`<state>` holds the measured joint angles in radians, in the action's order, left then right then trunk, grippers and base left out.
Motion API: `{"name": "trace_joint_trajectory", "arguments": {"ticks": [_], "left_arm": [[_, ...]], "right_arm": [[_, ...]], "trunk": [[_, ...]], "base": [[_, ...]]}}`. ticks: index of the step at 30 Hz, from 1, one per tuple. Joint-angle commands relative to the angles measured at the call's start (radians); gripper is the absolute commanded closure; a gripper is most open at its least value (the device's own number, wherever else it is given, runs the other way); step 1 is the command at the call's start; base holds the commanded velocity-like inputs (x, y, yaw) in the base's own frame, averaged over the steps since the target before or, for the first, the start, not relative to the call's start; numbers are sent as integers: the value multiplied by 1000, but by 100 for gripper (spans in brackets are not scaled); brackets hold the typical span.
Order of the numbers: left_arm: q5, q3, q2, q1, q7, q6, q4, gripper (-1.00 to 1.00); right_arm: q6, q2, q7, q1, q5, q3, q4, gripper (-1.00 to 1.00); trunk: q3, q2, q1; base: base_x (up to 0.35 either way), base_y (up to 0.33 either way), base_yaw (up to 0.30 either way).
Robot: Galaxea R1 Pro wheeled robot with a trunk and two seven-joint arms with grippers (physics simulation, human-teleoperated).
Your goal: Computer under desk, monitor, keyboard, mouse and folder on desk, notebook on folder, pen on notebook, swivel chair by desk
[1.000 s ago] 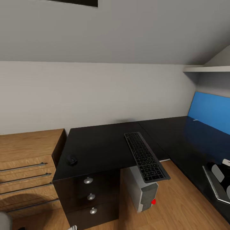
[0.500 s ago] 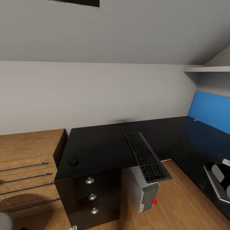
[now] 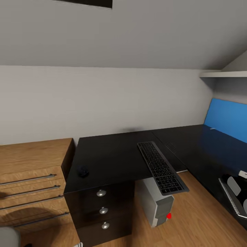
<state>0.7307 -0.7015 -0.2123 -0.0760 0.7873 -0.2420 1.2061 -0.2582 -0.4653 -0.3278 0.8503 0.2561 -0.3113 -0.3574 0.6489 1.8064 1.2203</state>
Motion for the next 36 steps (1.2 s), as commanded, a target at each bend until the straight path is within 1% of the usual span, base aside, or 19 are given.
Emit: {"name": "trace_joint_trajectory", "arguments": {"ticks": [1, 6, 18, 36], "left_arm": [[9, -3, -1, 1, 2, -7, 1, -100], [9, -3, -1, 1, 2, -7, 1, -100], [9, -4, 1, 1, 1, -7, -5, -100], [10, -4, 2, 1, 2, -7, -8, -100]], "right_arm": [[-11, 0, -2, -1, 18, 0, 47, -100], [-11, 0, -2, -1, 18, 0, 46, -100], [-12, 0, -2, -1, 17, 1, 46, -100], [-9, 0, -1, -1, 18, 1, 40, -100]], "trunk": [[1, 0, 0], [1, 0, 0], [1, 0, 0], [1, 0, 0]], "base": [[-4, 43, 0], [-2, 67, 0], [-9, 151, 0], [0, 15, 0]]}}
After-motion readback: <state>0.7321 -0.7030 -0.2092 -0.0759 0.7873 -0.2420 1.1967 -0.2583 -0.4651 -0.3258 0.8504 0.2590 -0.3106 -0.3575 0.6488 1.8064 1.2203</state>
